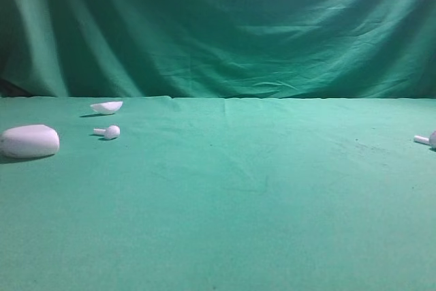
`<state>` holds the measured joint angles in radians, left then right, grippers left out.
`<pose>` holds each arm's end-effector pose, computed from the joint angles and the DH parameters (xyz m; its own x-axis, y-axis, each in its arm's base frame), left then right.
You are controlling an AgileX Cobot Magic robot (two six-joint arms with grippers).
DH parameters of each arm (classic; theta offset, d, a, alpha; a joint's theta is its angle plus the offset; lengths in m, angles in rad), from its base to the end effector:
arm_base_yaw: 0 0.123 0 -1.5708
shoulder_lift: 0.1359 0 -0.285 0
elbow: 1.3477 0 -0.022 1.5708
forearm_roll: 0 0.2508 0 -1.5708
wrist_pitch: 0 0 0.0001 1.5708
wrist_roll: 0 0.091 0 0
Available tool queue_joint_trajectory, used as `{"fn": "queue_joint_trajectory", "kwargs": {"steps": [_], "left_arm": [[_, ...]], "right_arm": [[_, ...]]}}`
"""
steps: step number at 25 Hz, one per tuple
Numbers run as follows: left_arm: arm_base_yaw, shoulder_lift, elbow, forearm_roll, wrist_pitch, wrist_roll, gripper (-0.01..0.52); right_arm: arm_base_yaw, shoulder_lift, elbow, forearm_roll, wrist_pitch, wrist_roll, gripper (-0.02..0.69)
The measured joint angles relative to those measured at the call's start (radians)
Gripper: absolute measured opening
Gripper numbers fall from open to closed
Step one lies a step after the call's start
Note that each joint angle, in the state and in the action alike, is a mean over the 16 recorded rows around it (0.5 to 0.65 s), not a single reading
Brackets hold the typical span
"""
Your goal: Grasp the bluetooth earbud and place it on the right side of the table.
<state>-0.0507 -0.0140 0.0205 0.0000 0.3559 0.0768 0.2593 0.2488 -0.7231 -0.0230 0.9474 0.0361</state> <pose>0.0528 -0.0027 0.1750 -0.2667 0.0904 -0.9595 0.0714 0.9947 0.0738 0.0204 0.0037 0.3478 -0.3690 -0.0745 -0.9264 -0.2313 0.9728 0.0140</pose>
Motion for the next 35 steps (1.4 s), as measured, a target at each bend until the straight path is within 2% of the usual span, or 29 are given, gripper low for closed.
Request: {"fn": "queue_joint_trajectory", "kwargs": {"steps": [11,16,22,30,35], "left_arm": [[0.0,0.0,0.0,0.0,0.0,0.0,0.0],[0.0,0.0,0.0,0.0,0.0,0.0,0.0],[0.0,0.0,0.0,0.0,0.0,0.0,0.0],[0.0,0.0,0.0,0.0,0.0,0.0,0.0],[0.0,0.0,0.0,0.0,0.0,0.0,0.0]], "right_arm": [[0.0,-0.109,0.023,0.05,0.008,0.0,0.0],[-0.008,-0.128,0.056,0.038,-0.035,0.0,0.0],[-0.039,-0.182,0.192,0.007,-0.193,0.0,0.0],[-0.112,-0.25,0.508,-0.027,-0.519,0.0,0.0],[-0.152,-0.26,0.662,-0.029,-0.64,0.0,0.0]]}}
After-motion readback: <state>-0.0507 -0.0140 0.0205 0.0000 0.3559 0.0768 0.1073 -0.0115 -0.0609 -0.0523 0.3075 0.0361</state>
